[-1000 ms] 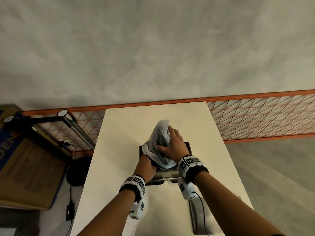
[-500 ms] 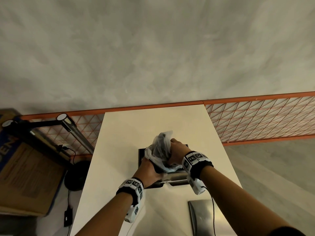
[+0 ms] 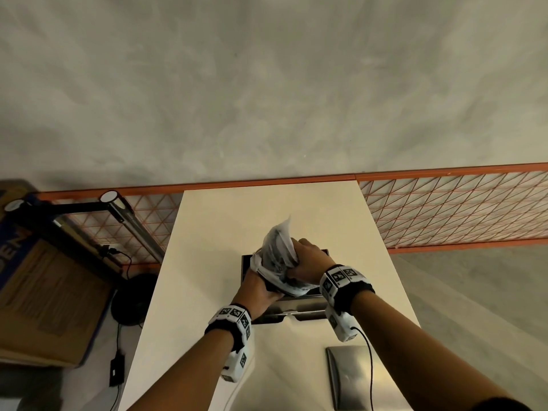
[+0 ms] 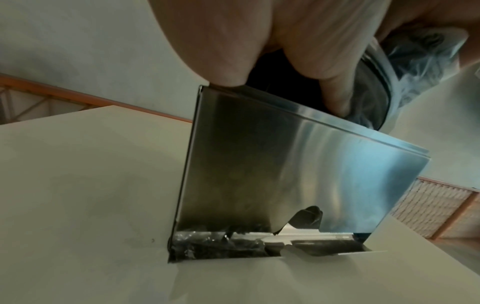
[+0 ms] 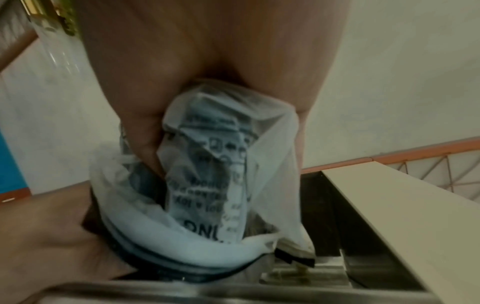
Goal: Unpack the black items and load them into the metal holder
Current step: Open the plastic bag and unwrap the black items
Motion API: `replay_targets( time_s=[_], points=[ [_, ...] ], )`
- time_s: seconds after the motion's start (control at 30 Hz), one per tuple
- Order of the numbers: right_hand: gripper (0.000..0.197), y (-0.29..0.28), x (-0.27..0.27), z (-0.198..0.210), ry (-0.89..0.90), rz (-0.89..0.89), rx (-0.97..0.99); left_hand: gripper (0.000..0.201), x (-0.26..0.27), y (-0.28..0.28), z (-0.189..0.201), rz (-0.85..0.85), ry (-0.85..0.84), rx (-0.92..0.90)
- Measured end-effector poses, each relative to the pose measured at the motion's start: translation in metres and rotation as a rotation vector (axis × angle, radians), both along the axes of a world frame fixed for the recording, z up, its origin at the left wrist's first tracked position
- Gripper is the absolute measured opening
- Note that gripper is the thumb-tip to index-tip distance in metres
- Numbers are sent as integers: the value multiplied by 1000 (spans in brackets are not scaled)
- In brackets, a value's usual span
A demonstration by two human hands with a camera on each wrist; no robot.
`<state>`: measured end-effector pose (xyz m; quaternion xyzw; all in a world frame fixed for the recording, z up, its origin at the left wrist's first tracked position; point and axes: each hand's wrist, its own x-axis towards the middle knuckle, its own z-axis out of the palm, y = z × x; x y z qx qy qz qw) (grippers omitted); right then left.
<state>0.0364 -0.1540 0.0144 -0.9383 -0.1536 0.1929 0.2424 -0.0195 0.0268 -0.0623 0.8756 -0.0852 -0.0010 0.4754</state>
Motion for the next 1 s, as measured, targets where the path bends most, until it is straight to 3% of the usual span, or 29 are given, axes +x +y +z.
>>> replay_targets(
  time_s=[0.1, 0.13, 0.23, 0.47, 0.6, 0.7, 0.93, 1.0],
  points=[
    [80, -5, 1, -5, -41, -51, -27, 88, 1, 2, -10, 16, 24, 97],
    [76, -5, 1, -6, -52, -62, -3, 85, 1, 2, -11, 23, 37, 115],
    [40, -3, -1, -3, -78, -84, 176, 78, 3, 3, -10, 73, 75, 128],
    [33, 4, -10, 0, -254, -263, 483, 80, 7, 3, -8, 104, 99, 65],
    [41, 12, -10, -13, -160, -175, 321, 96, 8, 1, -7, 98, 97, 28],
    [45, 9, -9, -18, -136, -83, 203, 94, 5, -2, -8, 77, 120, 44],
    [50, -4, -10, -7, -45, -191, -17, 69, 5, 3, -15, 107, 173, 194],
    [50, -1, -12, 2, 10, -260, 58, 70, 4, 2, -14, 120, 139, 195]
  ],
)
